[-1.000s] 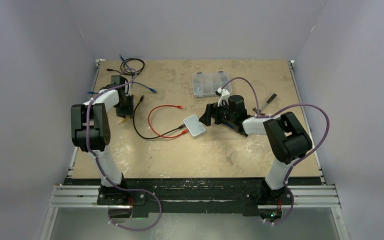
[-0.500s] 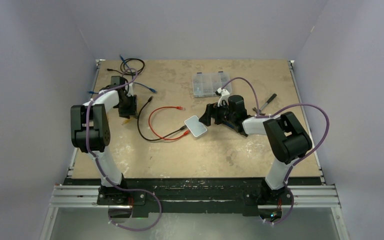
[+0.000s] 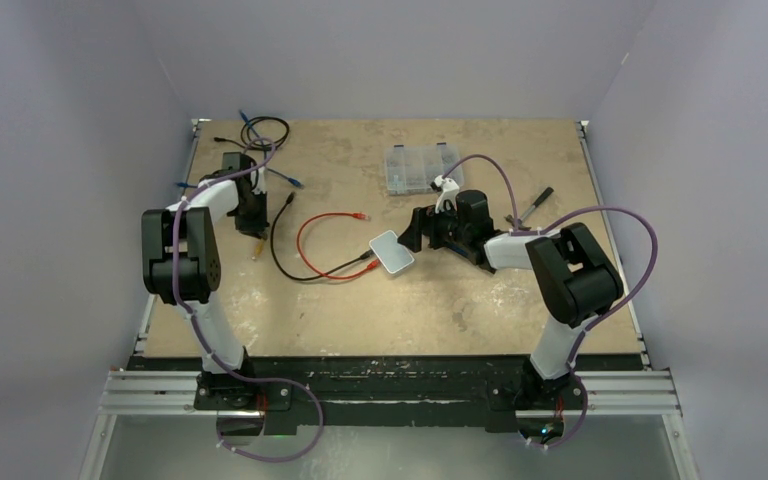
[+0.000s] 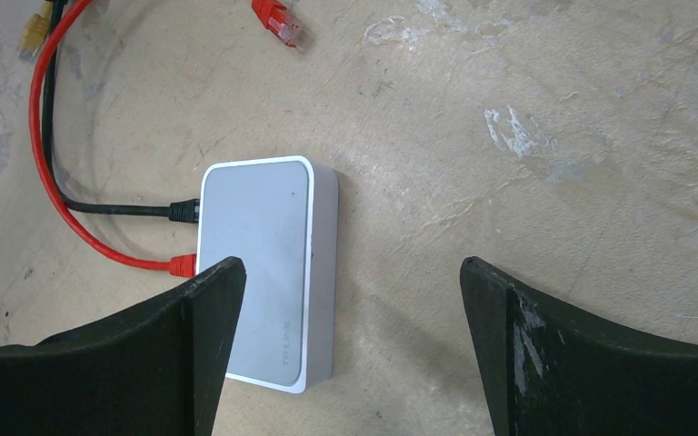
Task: Insert the plug into the switch port
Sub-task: Pick up the connector from the center of the board.
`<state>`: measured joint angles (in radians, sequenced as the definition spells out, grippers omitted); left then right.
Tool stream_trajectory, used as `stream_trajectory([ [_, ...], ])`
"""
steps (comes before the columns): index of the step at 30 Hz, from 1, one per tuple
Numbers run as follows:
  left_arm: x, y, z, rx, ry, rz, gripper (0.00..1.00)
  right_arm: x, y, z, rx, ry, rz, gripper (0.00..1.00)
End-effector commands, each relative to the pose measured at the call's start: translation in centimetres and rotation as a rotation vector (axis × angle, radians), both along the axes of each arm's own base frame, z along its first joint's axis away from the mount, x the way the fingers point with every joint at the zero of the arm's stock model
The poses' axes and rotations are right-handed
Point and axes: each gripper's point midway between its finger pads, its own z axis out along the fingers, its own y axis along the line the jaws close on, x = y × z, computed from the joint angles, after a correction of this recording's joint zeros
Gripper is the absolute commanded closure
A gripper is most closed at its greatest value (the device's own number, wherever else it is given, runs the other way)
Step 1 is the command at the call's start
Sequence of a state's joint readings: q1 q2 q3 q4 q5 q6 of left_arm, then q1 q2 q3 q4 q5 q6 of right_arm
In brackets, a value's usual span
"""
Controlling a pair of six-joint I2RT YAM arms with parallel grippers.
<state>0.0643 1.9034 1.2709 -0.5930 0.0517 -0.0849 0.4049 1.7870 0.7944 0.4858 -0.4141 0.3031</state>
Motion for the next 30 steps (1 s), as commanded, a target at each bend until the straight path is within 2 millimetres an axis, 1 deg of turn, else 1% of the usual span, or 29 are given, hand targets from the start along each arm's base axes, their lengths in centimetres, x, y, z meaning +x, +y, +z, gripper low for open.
stream_trajectory([
  [1, 0.7, -0.4, 2.8, -0.011, -0.080, -0.009, 0.94, 0.8, 0.5, 1.5, 0.022, -0.040, 0.008, 0.10],
  [3, 1.1, -0.5, 4.5, -0.016, -0.141, 0.000, 1.00, 0.8, 0.6, 1.5, 0.023, -0.039, 0.007, 0.10],
  [8, 1.9, -2.0, 10.0, -0.103, -0.313, 0.018, 1.00, 0.8, 0.6, 2.0, 0.034, -0.056, 0.011, 0.10],
  [11, 1.2, -3.3, 13.2, -0.175, -0.399, 0.055, 1.00, 0.7, 0.7, 2.9, 0.052, -0.088, 0.016, 0.10],
  [13, 0.3, -4.4, 14.8, -0.208, -0.446, 0.068, 1.00, 0.5, 0.8, 3.7, 0.070, -0.118, 0.021, 0.10],
  [14, -0.4, -5.0, 15.0, -0.225, -0.454, 0.071, 1.00, 0.4, 0.8, 4.1, 0.081, -0.133, 0.023, 0.10],
  [15, -0.8, -5.6, 15.8, -0.244, -0.477, 0.072, 1.00, 0.3, 0.9, 4.5, 0.089, -0.148, 0.024, 0.10],
  [16, -1.5, -5.9, 15.9, -0.262, -0.486, 0.081, 1.00, 0.2, 1.0, 4.9, 0.098, -0.166, 0.026, 0.10],
  [17, -2.0, -7.2, 16.1, -0.285, -0.496, 0.059, 1.00, 0.1, 1.0, 5.5, 0.105, -0.189, 0.022, 0.11],
  [20, -3.3, -9.2, 16.8, -0.353, -0.532, 0.033, 1.00, -0.5, 1.0, 7.3, 0.117, -0.265, 0.006, 0.11],
  [22, -4.0, -10.3, 17.4, -0.416, -0.558, 0.023, 1.00, -1.1, 1.3, 9.1, 0.137, -0.338, -0.003, 0.11],
  [27, -4.6, -11.8, 17.9, -0.529, -0.566, 0.027, 1.00, -3.8, 2.5, 14.4, 0.182, -0.545, -0.001, 0.11],
  [28, -4.6, -11.9, 17.8, -0.538, -0.553, 0.034, 1.00, -4.4, 2.9, 15.3, 0.194, -0.577, 0.004, 0.11],
  [30, -4.7, -12.3, 17.6, -0.560, -0.523, 0.032, 1.00, -5.8, 3.8, 16.4, 0.215, -0.616, 0.020, 0.11],
])
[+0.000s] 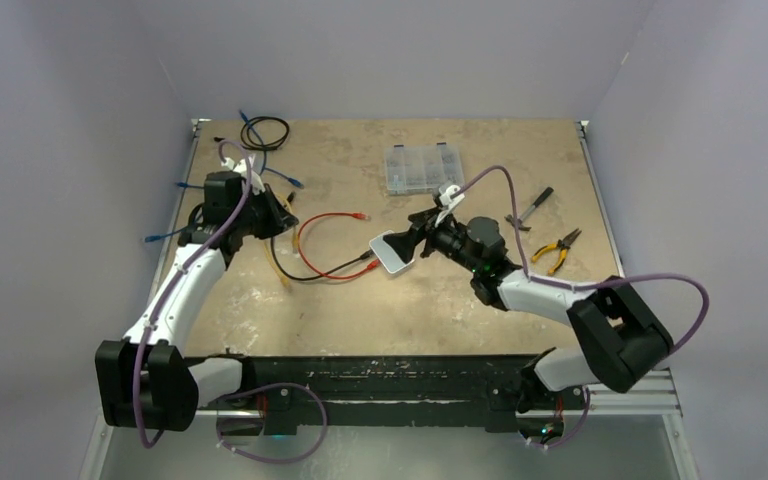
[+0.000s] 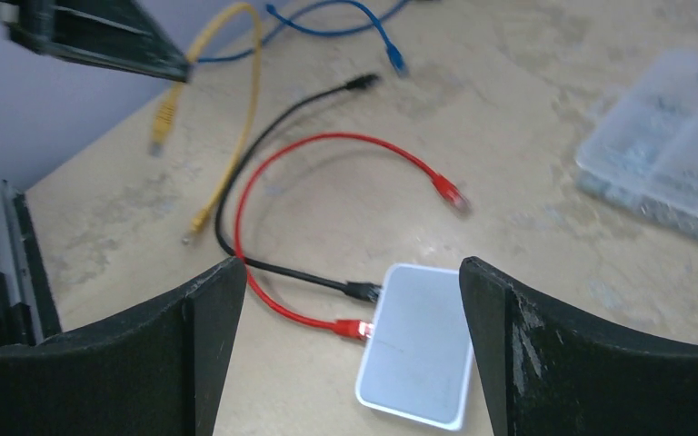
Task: Insert the plug into the switch port
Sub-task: Pick up the connector from the center of the board.
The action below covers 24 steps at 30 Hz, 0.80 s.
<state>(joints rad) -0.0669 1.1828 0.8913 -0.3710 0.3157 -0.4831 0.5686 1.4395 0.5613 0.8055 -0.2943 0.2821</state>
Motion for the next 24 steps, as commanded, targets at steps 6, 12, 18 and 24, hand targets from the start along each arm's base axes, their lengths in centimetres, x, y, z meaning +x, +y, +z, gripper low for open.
stream_trajectory([
  [6, 0.1, -3.7, 1.9, -0.223, -0.028, -0.106, 1.00, -4.5, 4.5, 6.3, 0.086, -0.220, 0.076, 0.13],
  [12, 0.2, -3.9, 1.8, -0.266, -0.046, -0.056, 1.00, -7.2, 8.3, 5.0, 0.096, -0.197, 0.110, 0.13],
  [18, -0.1, -6.6, 3.0, -0.336, -0.067, -0.084, 1.00, -8.1, 10.4, 3.3, 0.132, -0.141, 0.131, 0.14],
  [24, 0.2, -7.0, 7.3, -0.339, -0.151, -0.079, 1.00, -8.7, 11.0, 3.2, 0.127, -0.144, 0.164, 0.14],
])
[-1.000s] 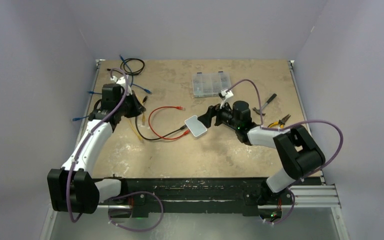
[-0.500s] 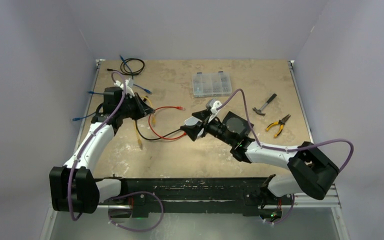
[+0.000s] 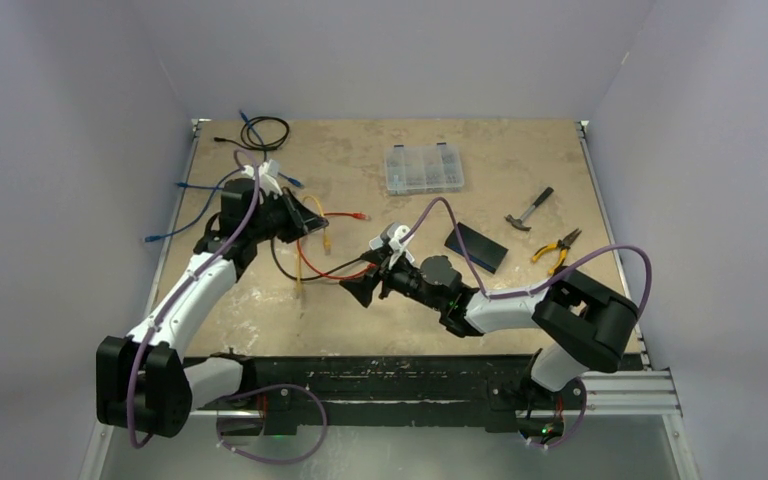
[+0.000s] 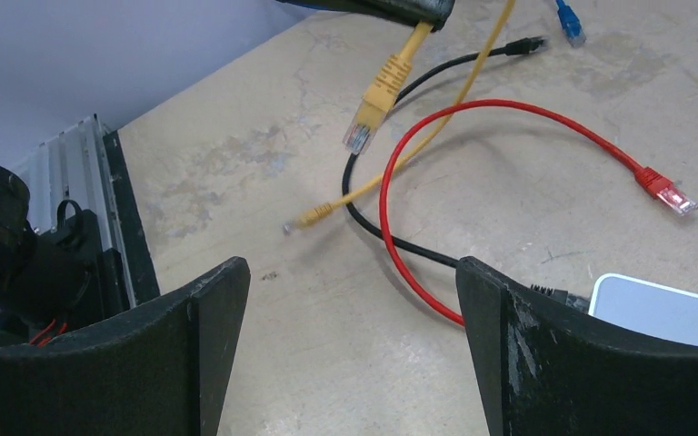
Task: Insert the plug into the switch port
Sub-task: Pick up the connector from the center of the board.
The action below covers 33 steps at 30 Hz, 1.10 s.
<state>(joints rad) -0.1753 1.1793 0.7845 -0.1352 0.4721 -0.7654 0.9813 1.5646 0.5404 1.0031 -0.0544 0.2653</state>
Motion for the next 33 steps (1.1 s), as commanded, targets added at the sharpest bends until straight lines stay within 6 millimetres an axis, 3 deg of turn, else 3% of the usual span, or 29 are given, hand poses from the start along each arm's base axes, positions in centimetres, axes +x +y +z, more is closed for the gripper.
stream_trajectory([
  [1, 1.4, -0.1, 7.0, -0.049, -0.174, 0.035, 1.00, 0.5, 1.0, 4.4, 0.113, -0.068, -0.004, 0.14],
  [5, 0.9, -0.4, 9.6, -0.091, -0.225, 0.034, 1.00, 0.4, 0.7, 3.4, 0.101, -0.035, -0.012, 0.15],
  [8, 0.5, -0.6, 10.5, -0.128, -0.243, 0.039, 1.00, 0.5, 0.6, 2.5, 0.089, -0.003, -0.024, 0.15],
  [16, 0.0, -0.7, 10.8, -0.171, -0.239, 0.069, 1.00, -0.3, 1.8, 1.4, 0.081, 0.024, 0.028, 0.17],
  [22, 0.2, -0.7, 10.1, -0.156, -0.214, 0.098, 1.00, -1.4, 3.3, 0.2, -0.007, -0.146, 0.001, 0.15],
  [27, 0.7, -0.6, 7.8, -0.094, -0.159, 0.117, 1.00, -2.3, 3.9, 0.0, -0.059, -0.313, -0.003, 0.12],
  [33, 1.5, -1.5, 1.1, -0.026, -0.031, 0.100, 1.00, -2.2, 3.3, -0.9, -0.078, -0.300, -0.023, 0.12],
])
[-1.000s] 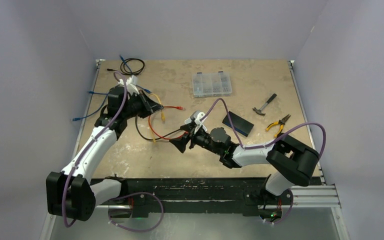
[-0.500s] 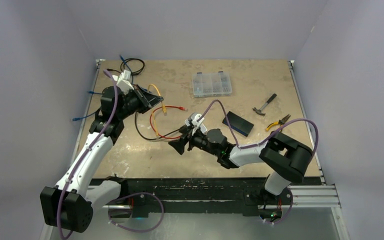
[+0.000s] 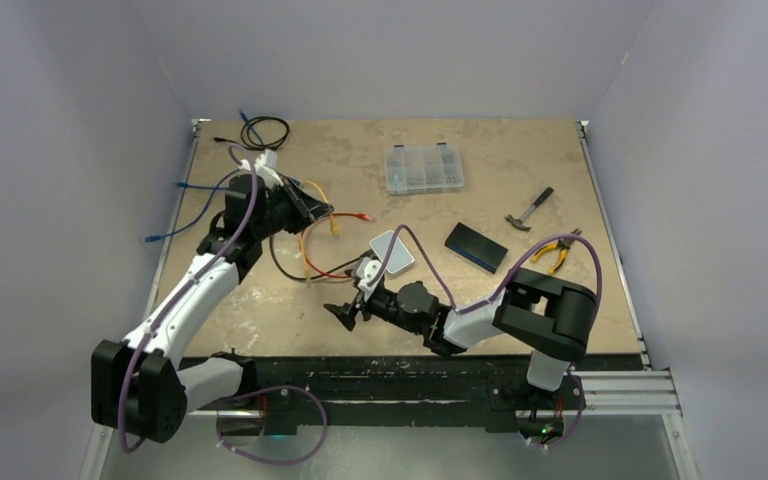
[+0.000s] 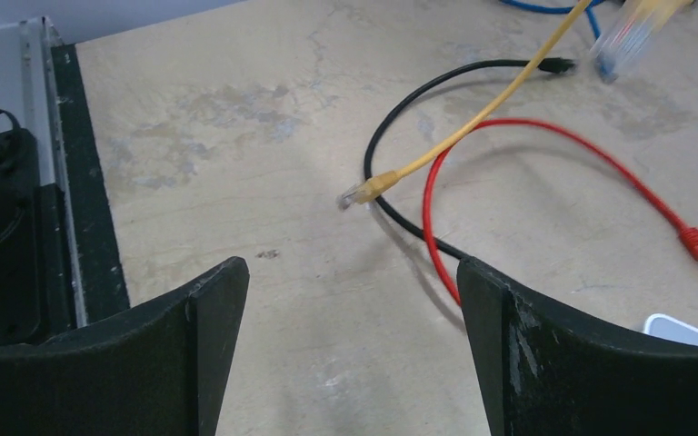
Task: Insert the plug into the switch port
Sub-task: Pick up the connector from the center of the board.
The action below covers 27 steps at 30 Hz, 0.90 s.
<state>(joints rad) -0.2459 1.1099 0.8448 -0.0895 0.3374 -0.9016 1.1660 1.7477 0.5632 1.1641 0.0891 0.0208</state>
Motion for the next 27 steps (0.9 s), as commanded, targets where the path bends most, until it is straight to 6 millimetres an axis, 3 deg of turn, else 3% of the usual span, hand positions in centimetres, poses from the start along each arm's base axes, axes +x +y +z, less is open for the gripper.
stream_trajectory([
  [1, 0.6, -0.9, -5.6, 0.047, 0.097, -0.017, 0.99, 1.3, -0.7, 2.1, 0.050, -0.083, -0.069, 0.12],
  [8, 2.9, -5.1, -8.9, 0.032, 0.142, -0.104, 0.87, 1.4, -0.9, 1.5, 0.019, -0.094, -0.073, 0.12],
  [13, 3.6, -5.7, -10.0, 0.043, 0.168, -0.128, 0.76, 1.4, -0.6, 0.7, -0.033, -0.121, -0.051, 0.12],
  [21, 2.6, -3.4, -6.3, 0.151, 0.092, -0.091, 0.67, 1.1, 1.1, -0.3, -0.091, -0.133, 0.012, 0.13],
  [27, 1.0, 1.8, -2.6, 0.322, 0.019, 0.004, 0.57, 1.5, 2.6, -1.1, -0.133, -0.133, 0.032, 0.15],
])
